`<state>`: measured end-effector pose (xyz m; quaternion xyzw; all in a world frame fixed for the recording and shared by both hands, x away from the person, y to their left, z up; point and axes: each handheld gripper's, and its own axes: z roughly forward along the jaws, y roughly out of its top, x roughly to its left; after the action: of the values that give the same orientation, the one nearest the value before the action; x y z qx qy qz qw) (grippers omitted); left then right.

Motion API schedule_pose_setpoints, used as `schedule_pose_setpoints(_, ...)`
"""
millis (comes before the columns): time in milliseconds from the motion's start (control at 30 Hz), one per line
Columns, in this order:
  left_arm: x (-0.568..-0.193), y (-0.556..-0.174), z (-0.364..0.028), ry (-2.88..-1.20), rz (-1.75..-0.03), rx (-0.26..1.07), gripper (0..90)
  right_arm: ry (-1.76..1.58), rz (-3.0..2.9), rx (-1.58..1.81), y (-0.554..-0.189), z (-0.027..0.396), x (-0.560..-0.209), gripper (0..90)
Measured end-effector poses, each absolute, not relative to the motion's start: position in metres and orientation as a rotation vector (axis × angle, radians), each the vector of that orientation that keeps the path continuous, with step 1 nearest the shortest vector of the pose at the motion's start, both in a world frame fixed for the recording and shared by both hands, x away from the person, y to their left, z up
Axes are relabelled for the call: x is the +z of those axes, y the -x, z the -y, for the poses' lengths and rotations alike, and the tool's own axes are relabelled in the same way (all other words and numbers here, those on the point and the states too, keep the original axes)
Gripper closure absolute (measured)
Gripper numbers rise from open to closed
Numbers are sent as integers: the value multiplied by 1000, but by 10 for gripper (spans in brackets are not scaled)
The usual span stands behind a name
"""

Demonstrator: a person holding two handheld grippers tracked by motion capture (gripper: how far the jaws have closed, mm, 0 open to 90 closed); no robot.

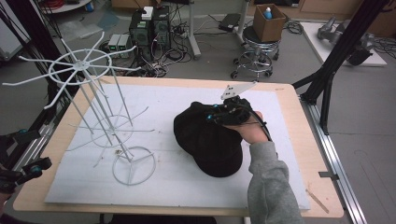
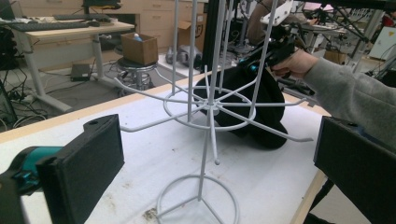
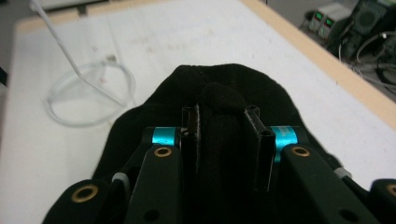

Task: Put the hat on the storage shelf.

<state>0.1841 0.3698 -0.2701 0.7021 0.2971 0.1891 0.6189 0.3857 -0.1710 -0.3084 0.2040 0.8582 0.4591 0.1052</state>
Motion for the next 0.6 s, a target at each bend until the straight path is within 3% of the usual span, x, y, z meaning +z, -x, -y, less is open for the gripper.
schedule_pose_setpoints(600, -271, -185, -369, -1618, -696, 441, 18, -435, -2463, 1399, -357, 168, -224, 721)
